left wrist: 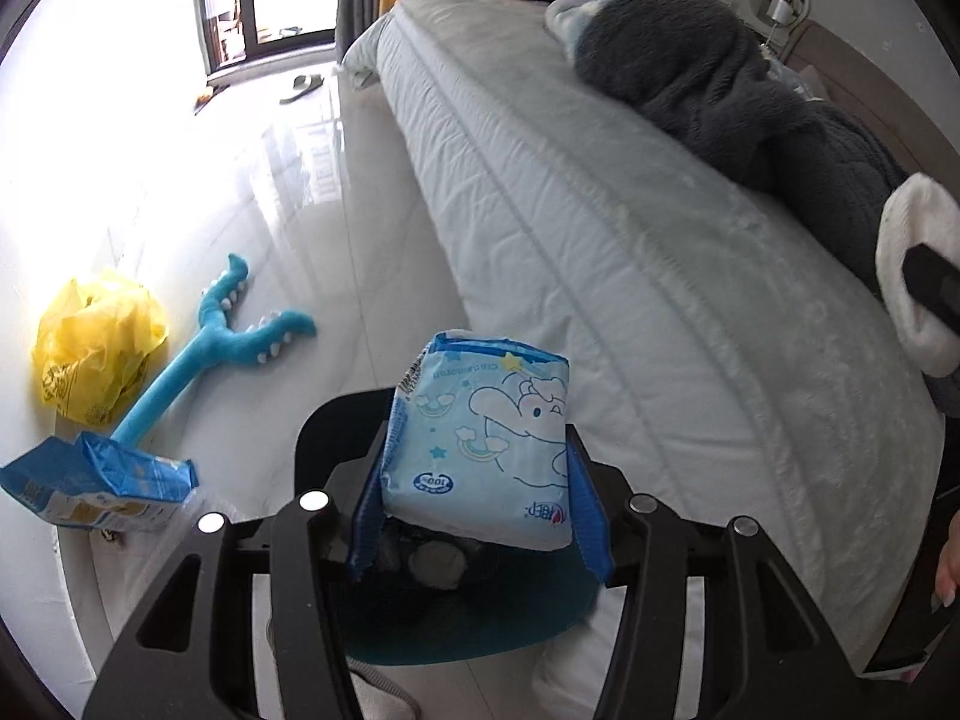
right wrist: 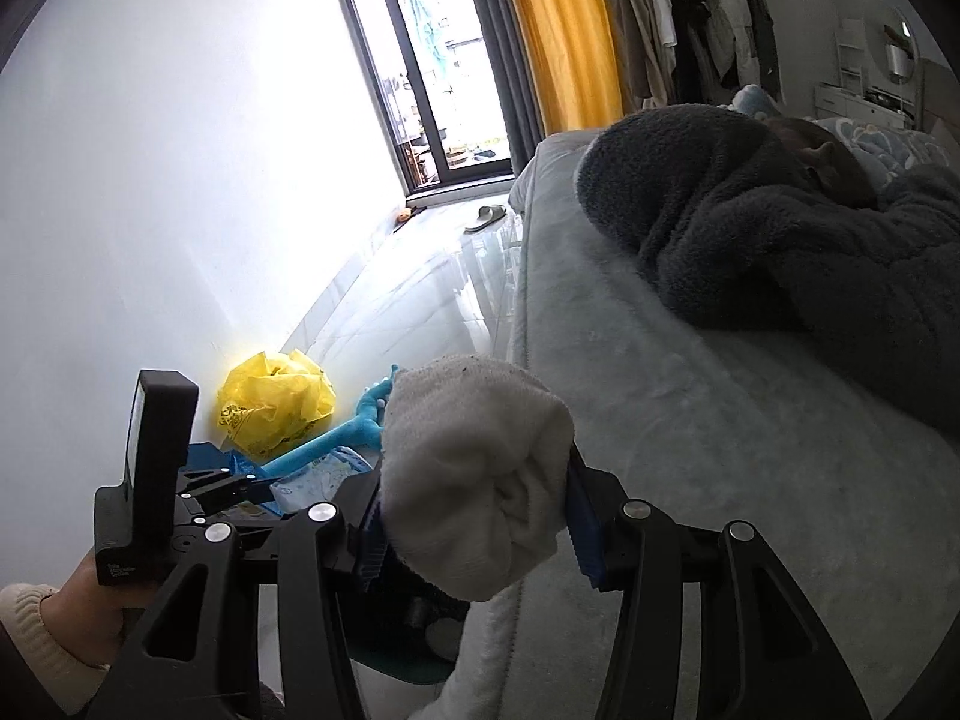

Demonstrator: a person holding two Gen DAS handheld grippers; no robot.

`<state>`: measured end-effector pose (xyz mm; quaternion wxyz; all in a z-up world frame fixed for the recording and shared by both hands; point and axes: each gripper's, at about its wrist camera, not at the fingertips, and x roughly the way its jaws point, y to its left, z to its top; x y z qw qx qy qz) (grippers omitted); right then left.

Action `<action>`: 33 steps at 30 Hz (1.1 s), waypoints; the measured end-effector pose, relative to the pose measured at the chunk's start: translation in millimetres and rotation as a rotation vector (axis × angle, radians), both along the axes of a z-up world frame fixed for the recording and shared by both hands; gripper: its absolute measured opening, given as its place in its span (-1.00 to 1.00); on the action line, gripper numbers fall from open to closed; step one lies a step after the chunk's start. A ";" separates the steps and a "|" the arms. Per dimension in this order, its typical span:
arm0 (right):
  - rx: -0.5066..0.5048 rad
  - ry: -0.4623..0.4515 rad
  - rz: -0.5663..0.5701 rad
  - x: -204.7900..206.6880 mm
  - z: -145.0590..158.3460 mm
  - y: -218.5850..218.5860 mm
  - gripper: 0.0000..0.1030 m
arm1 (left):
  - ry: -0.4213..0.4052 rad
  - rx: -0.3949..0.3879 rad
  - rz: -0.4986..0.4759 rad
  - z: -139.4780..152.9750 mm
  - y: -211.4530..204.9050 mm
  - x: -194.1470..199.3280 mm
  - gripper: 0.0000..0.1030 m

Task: Collect trash
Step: 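Carry the diaper pack and sock with both tools over the teal bin, then open the left tool to drop the diaper pack while the right tool releases the sock into the bin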

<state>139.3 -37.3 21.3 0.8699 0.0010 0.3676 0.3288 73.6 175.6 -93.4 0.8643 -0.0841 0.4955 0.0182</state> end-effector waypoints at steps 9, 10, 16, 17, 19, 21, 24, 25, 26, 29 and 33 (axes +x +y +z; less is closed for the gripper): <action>0.004 0.014 0.053 -4.6 -7.6 46.0 -0.02 | 0.099 -0.034 0.005 -24.1 32.7 -11.4 0.09; 0.004 0.016 0.058 -6.5 -9.4 50.9 -0.02 | 0.110 -0.036 0.005 -26.8 36.2 -12.9 0.09; -0.001 0.034 0.089 -5.8 -18.6 79.0 -0.02 | 0.167 -0.087 0.004 -37.4 54.1 -19.8 0.22; -0.005 0.038 0.096 -6.3 -21.1 84.3 -0.02 | 0.170 -0.092 0.001 -37.3 54.3 -20.4 0.25; -0.016 0.047 0.108 -7.7 -25.8 93.4 -0.02 | 0.175 -0.097 -0.004 -37.9 58.6 -23.2 0.38; -0.030 0.062 0.122 -10.3 -32.2 102.0 -0.02 | 0.176 -0.097 -0.002 -36.9 62.8 -25.0 0.47; -0.051 0.086 0.133 -10.9 -42.3 112.2 -0.02 | 0.172 -0.101 0.016 -34.3 73.0 -28.4 0.52; -0.056 0.095 0.136 -9.7 -46.6 114.2 -0.02 | 0.168 -0.101 0.023 -32.8 76.2 -29.4 0.55; -0.063 0.106 0.139 -8.9 -51.1 117.4 -0.02 | 0.164 -0.100 0.029 -31.5 79.1 -30.1 0.56; -0.085 0.135 0.145 -7.7 -63.0 125.2 -0.02 | 0.137 -0.095 0.045 -24.2 88.7 -32.7 0.58; -0.116 0.171 0.145 -6.5 -80.3 134.6 -0.02 | 0.079 -0.079 0.060 -9.9 95.6 -34.5 0.64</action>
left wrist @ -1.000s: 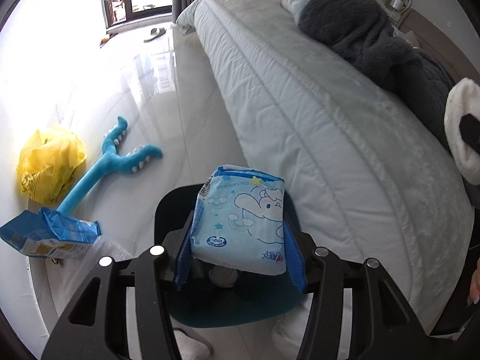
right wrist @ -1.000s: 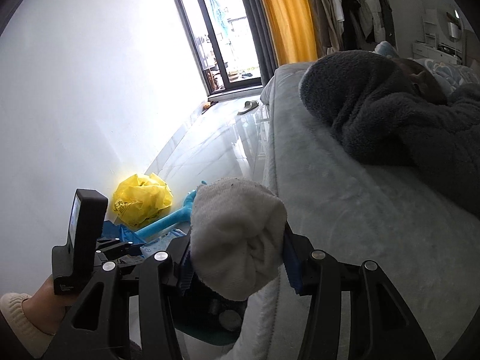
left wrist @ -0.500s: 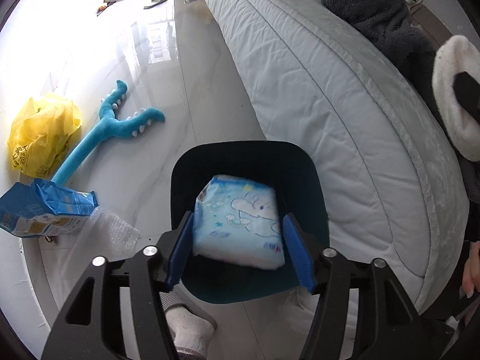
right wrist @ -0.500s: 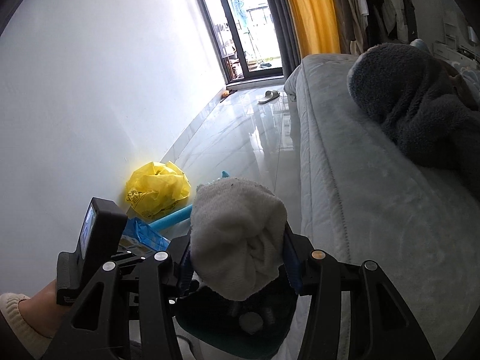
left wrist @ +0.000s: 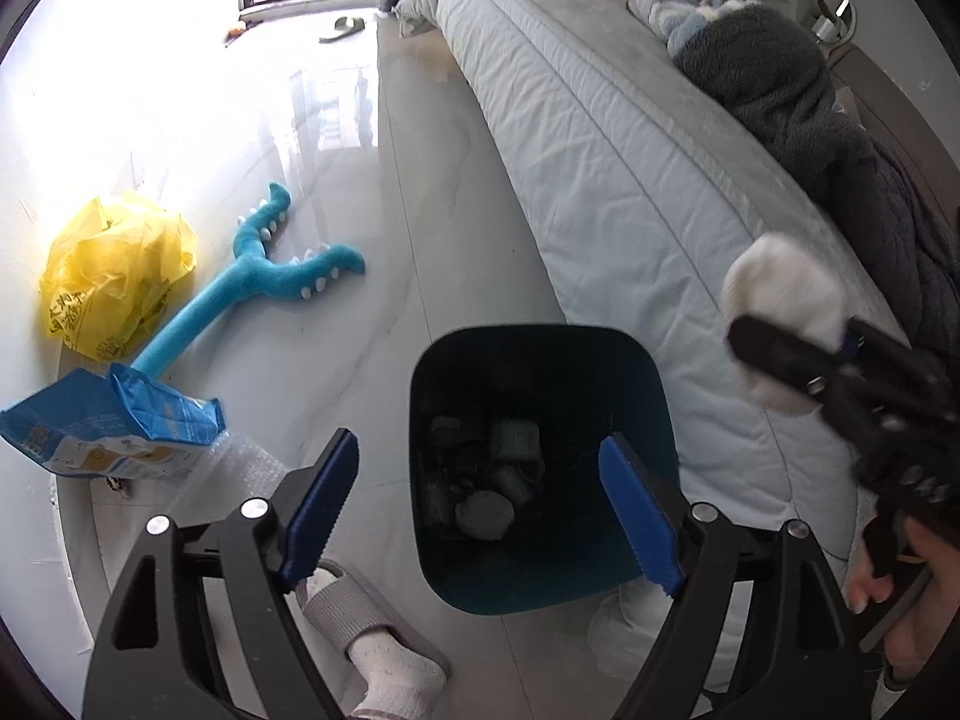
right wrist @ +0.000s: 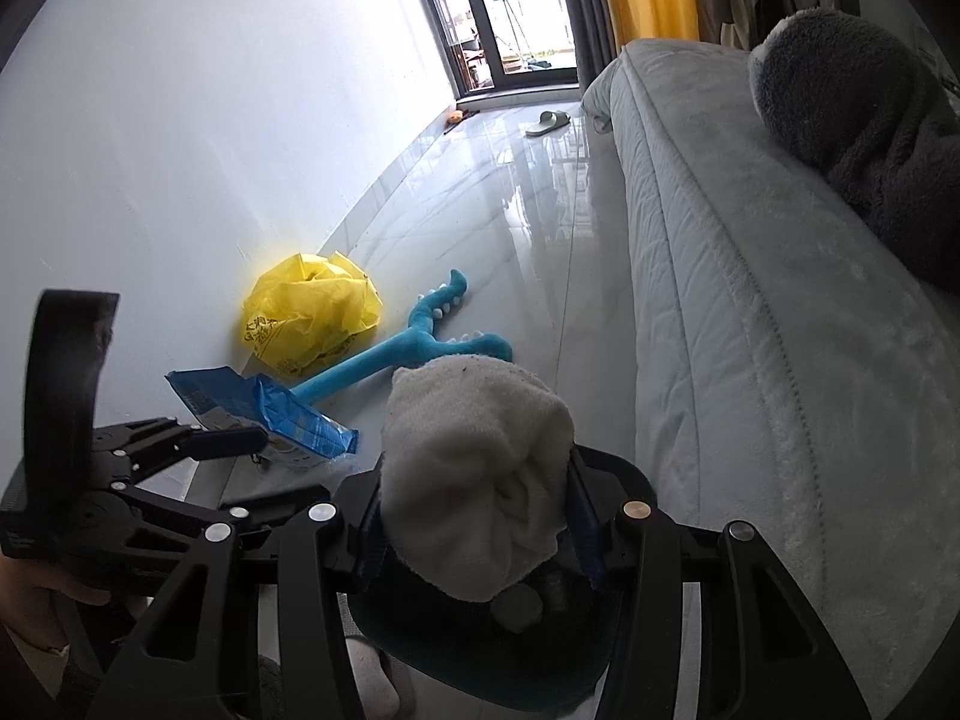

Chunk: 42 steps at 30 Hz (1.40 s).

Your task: Collect trash

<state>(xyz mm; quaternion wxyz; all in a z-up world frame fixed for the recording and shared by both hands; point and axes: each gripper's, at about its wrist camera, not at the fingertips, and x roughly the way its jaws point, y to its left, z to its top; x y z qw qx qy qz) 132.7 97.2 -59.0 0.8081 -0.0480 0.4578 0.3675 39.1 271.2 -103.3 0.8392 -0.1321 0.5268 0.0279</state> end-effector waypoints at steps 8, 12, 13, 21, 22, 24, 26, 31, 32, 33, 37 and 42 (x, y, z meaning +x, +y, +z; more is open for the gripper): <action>-0.058 0.063 0.012 -0.9 -28.8 11.6 -0.02 | -0.115 -0.008 0.022 26.2 9.1 -5.1 0.71; -0.091 0.080 0.018 -3.8 -40.8 16.1 -0.02 | -0.183 -0.021 0.048 39.6 14.7 -7.7 0.76; -0.100 0.085 0.022 -4.2 -43.5 16.8 -0.02 | -0.199 -0.020 0.051 43.4 15.1 -7.9 0.76; -0.140 0.132 0.034 -10.0 -52.9 10.0 0.12 | -0.355 0.080 0.046 81.7 2.6 -14.0 0.82; -0.137 0.131 0.033 -10.6 -49.7 8.4 0.14 | -0.389 0.097 0.038 88.7 -1.3 -15.7 0.82; -0.127 0.132 0.030 -11.1 -44.3 5.6 0.19 | -0.434 0.128 0.021 98.5 -8.8 -17.9 0.84; -0.116 0.139 0.034 -10.9 -39.7 3.4 0.26 | -0.467 0.148 0.006 105.3 -15.4 -20.0 0.85; -0.109 0.132 0.048 -15.3 -31.1 -1.7 0.36 | -0.538 0.150 -0.006 119.1 -27.5 -22.8 0.87; -0.103 0.121 0.045 -16.6 -26.2 -4.8 0.37 | -0.549 0.145 -0.004 121.2 -29.1 -22.3 0.88; -0.098 0.113 0.043 -16.5 -22.8 -7.9 0.42 | -0.558 0.140 -0.002 122.9 -30.4 -22.3 0.89; -0.071 0.055 0.009 -18.1 -3.7 -29.3 0.50 | -0.573 0.136 0.011 123.9 -38.3 -22.6 0.91; -0.027 -0.009 -0.069 -19.3 19.3 -68.5 0.67 | -0.588 0.138 0.019 126.7 -52.8 -29.7 0.91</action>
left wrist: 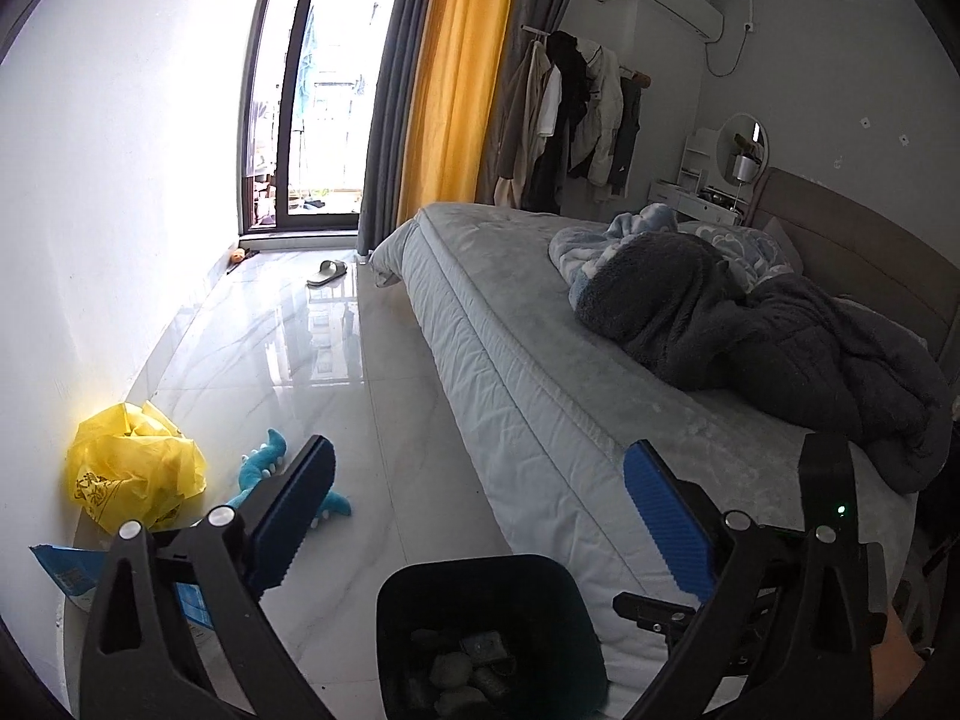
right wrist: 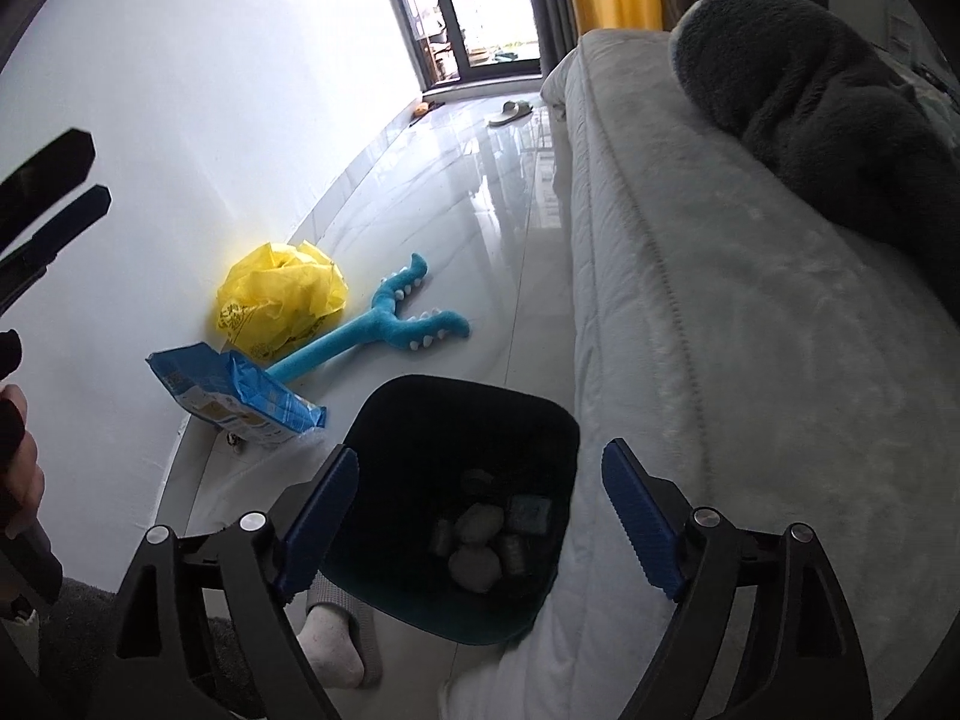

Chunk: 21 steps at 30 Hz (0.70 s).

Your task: Collect trash

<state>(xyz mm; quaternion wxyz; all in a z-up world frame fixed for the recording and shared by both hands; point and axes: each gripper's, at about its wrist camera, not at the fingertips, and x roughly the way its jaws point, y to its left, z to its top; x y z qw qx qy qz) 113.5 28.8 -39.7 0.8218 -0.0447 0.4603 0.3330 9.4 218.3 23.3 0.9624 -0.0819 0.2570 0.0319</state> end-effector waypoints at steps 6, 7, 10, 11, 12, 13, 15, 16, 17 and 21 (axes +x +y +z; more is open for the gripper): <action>0.046 -0.088 -0.089 -13.8 25.6 -52.7 0.90 | -0.019 0.082 -0.043 2.5 -40.2 -10.3 0.92; 0.056 -0.098 -0.104 -16.7 29.0 -61.6 0.92 | -0.018 0.090 -0.045 0.6 -46.9 -11.7 0.93; 0.078 -0.140 -0.148 -25.7 41.8 -90.7 0.93 | 0.009 0.124 -0.030 -7.5 -65.7 -12.8 0.93; 0.071 -0.170 -0.162 -29.2 47.2 -100.6 0.93 | 0.014 0.132 -0.023 -10.4 -67.8 -14.6 0.93; 0.060 -0.203 -0.179 -33.0 52.9 -110.4 0.93 | 0.018 0.137 -0.017 -13.6 -72.3 -17.1 0.93; 0.051 -0.236 -0.194 -36.5 58.6 -120.4 0.93 | 0.020 0.139 -0.017 -15.2 -74.9 -20.2 0.93; 0.048 -0.280 -0.222 -42.5 67.5 -137.6 0.93 | 0.018 0.148 -0.024 -17.3 -83.0 -24.5 0.93; 0.050 -0.296 -0.240 -44.5 71.5 -146.8 0.93 | 0.012 0.156 -0.028 -17.5 -88.1 -26.6 0.93; 0.056 -0.309 -0.261 -47.2 75.5 -158.2 0.93 | 0.004 0.163 -0.030 -16.8 -92.6 -29.2 0.93; 0.081 -0.335 -0.333 -56.0 84.4 -196.0 0.93 | -0.016 0.157 -0.042 -11.7 -103.9 -34.8 0.93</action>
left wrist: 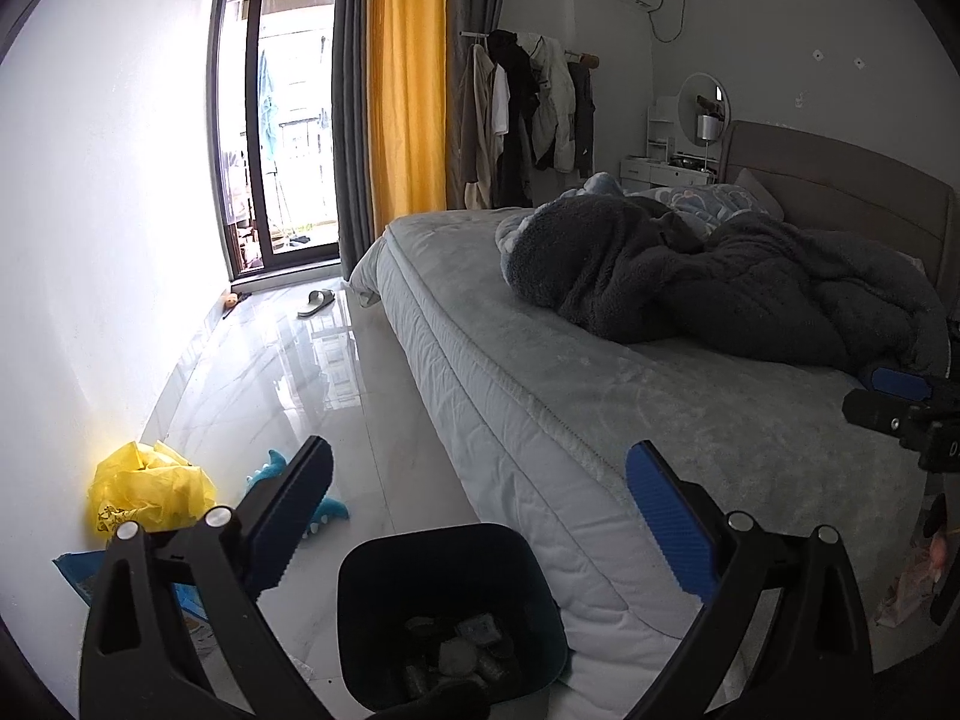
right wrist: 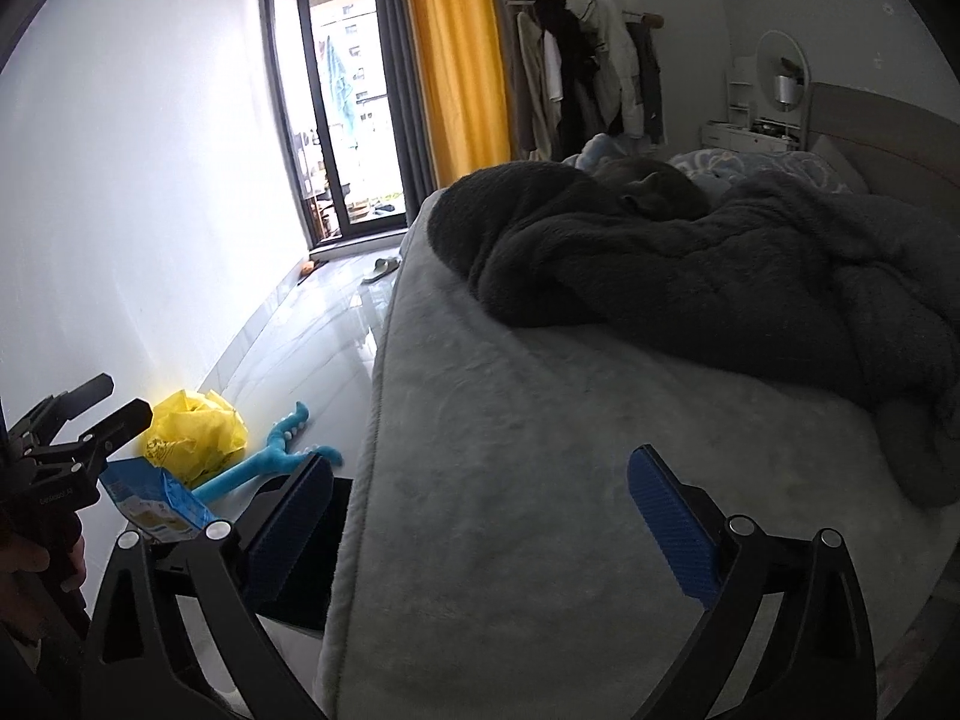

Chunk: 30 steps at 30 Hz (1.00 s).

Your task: Collect trash

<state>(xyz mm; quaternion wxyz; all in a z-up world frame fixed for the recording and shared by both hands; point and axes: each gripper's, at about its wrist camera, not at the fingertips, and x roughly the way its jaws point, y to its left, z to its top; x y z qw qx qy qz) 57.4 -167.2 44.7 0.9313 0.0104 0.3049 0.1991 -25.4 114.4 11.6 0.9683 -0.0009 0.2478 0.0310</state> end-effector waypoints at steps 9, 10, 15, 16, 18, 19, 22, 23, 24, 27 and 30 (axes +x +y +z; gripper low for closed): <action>0.028 -0.015 -0.012 -18.8 14.7 -49.5 0.93 | 0.027 -0.048 0.008 -1.5 -3.1 -15.3 0.93; 0.025 -0.022 -0.006 -20.9 16.7 -50.5 0.93 | 0.029 -0.058 0.009 -1.5 -2.4 -16.1 0.93; 0.024 -0.044 0.037 -27.5 25.0 -47.5 0.93 | 0.007 -0.068 0.011 5.6 -6.6 -18.1 0.93; 0.019 -0.049 0.045 -28.7 25.8 -46.4 0.93 | 0.007 -0.070 0.010 5.9 -6.7 -17.4 0.93; 0.020 -0.048 0.058 -28.2 25.1 -44.2 0.93 | 0.014 -0.066 0.006 4.4 -7.3 -16.6 0.93; 0.022 -0.047 0.059 -28.2 24.9 -43.9 0.93 | 0.016 -0.061 0.004 3.7 -8.2 -15.8 0.93; 0.025 -0.041 0.058 -27.1 24.0 -44.7 0.93 | 0.022 -0.050 -0.001 0.3 -10.2 -15.9 0.93; 0.026 -0.042 0.058 -28.2 24.7 -45.4 0.93 | 0.024 -0.052 -0.002 -0.5 -10.4 -16.0 0.93; 0.025 -0.043 0.058 -28.2 24.8 -45.6 0.93 | 0.025 -0.055 -0.003 -1.0 -11.1 -15.9 0.93; 0.027 -0.044 0.057 -28.8 25.0 -46.0 0.93 | 0.026 -0.055 -0.005 -1.3 -12.0 -15.7 0.93; 0.029 -0.044 0.056 -28.8 25.0 -46.4 0.93 | 0.027 -0.058 -0.003 -1.6 -12.1 -15.3 0.93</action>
